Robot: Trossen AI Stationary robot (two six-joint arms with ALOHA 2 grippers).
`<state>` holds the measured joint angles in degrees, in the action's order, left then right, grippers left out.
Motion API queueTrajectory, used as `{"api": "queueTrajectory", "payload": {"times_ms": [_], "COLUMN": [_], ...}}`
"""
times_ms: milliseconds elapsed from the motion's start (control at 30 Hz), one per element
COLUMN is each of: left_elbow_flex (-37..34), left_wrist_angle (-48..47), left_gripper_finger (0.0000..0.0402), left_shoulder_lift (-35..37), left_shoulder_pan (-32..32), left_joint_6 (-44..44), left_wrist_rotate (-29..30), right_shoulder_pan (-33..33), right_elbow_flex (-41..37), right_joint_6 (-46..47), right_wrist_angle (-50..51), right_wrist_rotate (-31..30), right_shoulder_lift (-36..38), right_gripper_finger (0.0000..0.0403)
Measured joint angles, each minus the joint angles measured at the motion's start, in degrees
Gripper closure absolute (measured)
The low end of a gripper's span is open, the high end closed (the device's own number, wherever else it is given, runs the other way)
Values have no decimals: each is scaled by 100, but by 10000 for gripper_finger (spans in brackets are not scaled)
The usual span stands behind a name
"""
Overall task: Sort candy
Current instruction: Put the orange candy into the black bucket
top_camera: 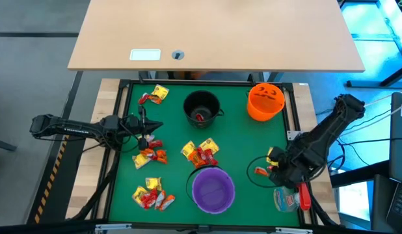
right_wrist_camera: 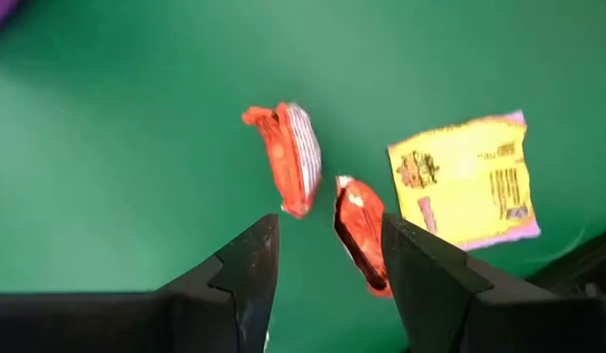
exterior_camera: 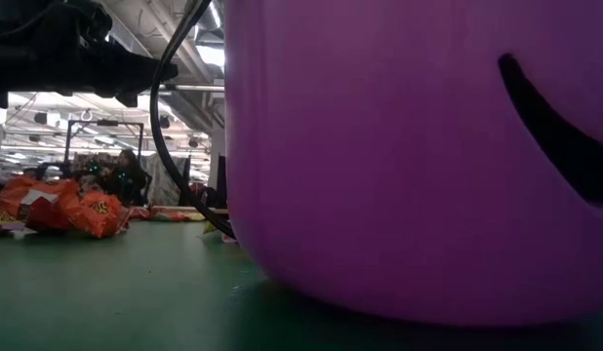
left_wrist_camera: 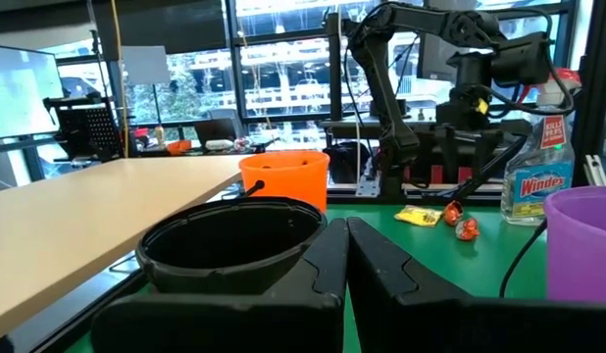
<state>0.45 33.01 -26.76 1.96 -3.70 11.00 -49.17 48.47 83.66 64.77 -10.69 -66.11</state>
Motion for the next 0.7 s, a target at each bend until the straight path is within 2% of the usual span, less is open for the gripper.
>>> {"api": "queueTrajectory", "payload": {"times_ms": [167, 700], "left_elbow_flex": [0, 0], "left_wrist_angle": [0, -49], "left_gripper_finger": [401, 401], "left_shoulder_lift": [0, 0], "left_shoulder_pan": [2, 0], "left_joint_6": [0, -281], "left_wrist_rotate": [2, 33], "right_shoulder_pan": [0, 7], "right_elbow_flex": [-116, -134], "right_joint_6": [-7, -2], "right_wrist_angle": [15, -21], "right_wrist_rotate": [282, 276], "right_shoulder_lift": [2, 2], "right_gripper_finger": [226, 226]}}
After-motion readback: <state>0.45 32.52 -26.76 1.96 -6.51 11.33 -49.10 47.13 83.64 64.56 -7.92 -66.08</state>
